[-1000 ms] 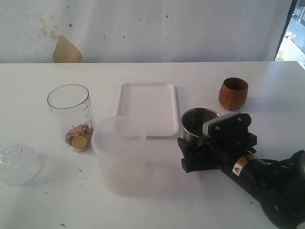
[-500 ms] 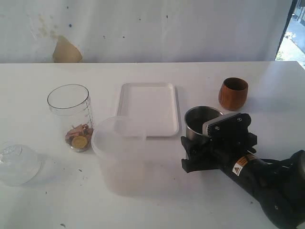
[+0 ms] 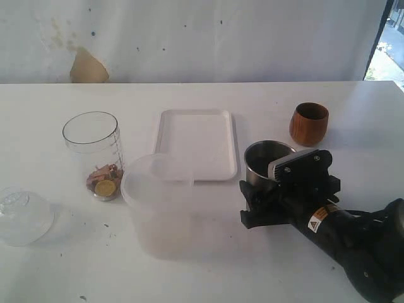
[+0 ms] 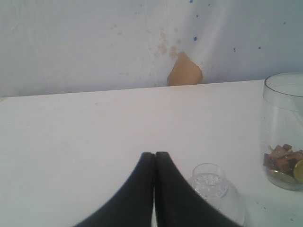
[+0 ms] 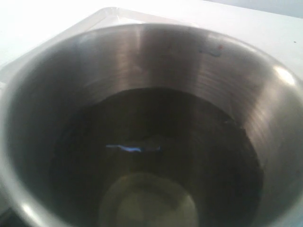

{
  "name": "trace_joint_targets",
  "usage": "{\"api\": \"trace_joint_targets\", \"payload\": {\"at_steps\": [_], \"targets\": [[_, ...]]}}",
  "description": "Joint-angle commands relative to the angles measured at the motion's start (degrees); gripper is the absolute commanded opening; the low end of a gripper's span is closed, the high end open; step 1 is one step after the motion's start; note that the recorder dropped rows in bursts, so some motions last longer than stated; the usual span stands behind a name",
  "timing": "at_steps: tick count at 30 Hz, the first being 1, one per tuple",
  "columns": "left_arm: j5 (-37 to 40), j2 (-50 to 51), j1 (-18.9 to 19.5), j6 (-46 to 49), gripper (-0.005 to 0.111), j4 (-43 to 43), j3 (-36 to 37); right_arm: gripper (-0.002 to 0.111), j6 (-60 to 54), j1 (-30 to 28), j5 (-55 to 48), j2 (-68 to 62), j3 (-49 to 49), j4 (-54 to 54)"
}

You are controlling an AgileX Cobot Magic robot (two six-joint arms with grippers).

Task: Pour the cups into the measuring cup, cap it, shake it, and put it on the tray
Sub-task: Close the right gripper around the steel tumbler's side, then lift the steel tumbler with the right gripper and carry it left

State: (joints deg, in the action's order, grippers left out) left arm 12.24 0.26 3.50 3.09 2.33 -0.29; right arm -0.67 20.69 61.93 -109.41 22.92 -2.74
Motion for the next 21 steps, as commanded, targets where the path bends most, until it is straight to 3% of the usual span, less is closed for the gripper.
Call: {"api": "trace_joint_targets", "payload": {"at_steps": [1, 17, 21], "targets": [[-0.6, -0.3, -0.2, 0.0, 0.001, -0.4, 0.3, 0.0, -0.6, -0.2, 1.1, 0.2, 0.0, -0.9], [-0.6, -0.3, -0.2, 0.0, 0.001, -0.4, 0.3, 0.0, -2.2, -0.2, 1.0, 6.3, 0.0, -1.9], [-0.6, -0.3, -0.2, 0.0, 0.001, -0.4, 0.3, 0.0, -2.2, -0.2, -6.1, 8.1, 2.3, -1.9]]}}
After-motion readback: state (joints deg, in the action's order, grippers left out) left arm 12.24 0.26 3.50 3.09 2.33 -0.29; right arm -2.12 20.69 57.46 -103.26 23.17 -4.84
